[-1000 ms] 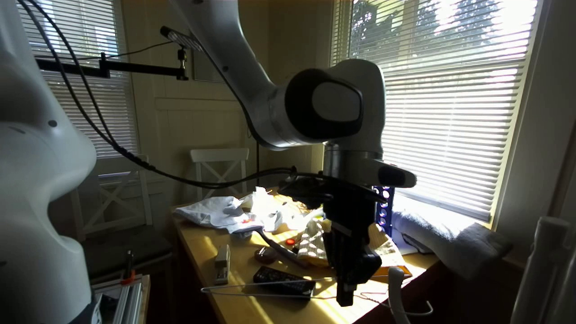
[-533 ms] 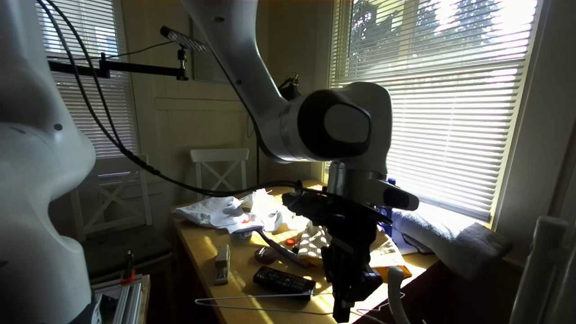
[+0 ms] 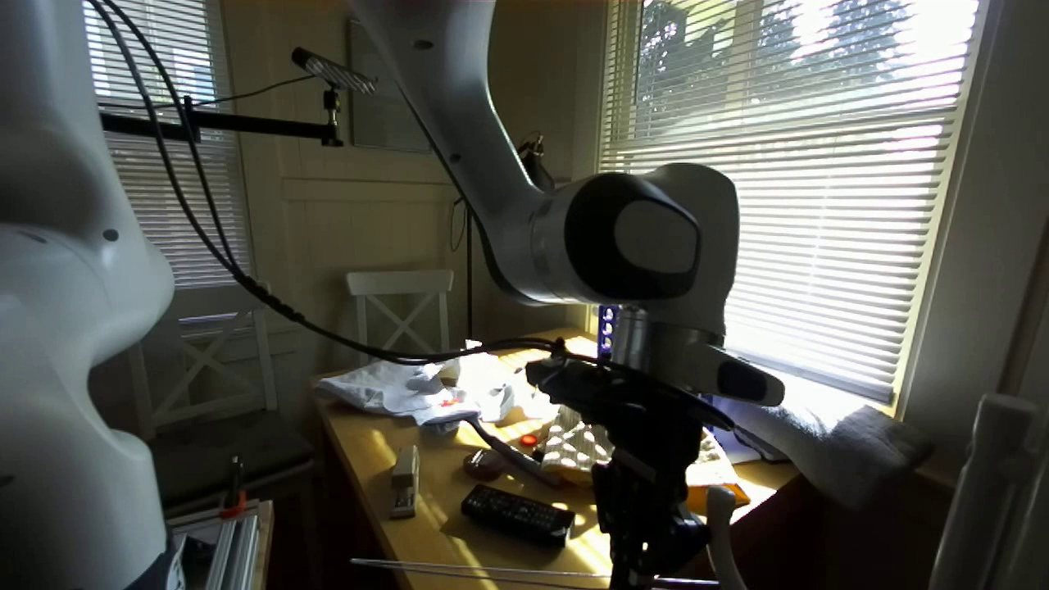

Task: Put the hanger on the stand

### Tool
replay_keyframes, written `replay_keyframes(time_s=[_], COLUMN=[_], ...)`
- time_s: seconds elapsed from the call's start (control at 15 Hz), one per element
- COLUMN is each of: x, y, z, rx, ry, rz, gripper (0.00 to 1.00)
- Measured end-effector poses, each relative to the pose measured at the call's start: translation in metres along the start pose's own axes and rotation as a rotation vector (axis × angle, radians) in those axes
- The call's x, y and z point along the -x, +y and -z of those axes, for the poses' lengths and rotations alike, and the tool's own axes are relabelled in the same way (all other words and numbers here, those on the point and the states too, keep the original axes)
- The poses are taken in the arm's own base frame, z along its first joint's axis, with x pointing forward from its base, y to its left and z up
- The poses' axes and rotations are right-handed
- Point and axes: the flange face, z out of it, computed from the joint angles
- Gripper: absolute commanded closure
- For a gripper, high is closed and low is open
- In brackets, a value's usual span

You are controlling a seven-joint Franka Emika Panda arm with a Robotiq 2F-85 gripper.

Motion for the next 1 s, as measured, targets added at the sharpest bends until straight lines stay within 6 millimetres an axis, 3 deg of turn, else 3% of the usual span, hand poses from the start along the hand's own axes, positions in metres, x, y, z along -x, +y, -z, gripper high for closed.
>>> replay_keyframes(time_s=[0.13, 0.27, 0.4, 0.87, 1.0], x=[-0.001, -0.002, -0.003, -0.004, -0.004], y=[0.003, 0.006, 0.009, 0.012, 0.012], z=[-0.002, -0.004, -0.004, -0.007, -0.007], rx=[0.001, 0.002, 0.002, 0.002, 0.003], ry=[-0.012, -0.019, -0.024, -0.032, -0.031], rz=[-0.005, -0.012, -0.018, -0.024, -0.023], gripper=[0.89, 0.63, 0.56, 0.08, 0.00])
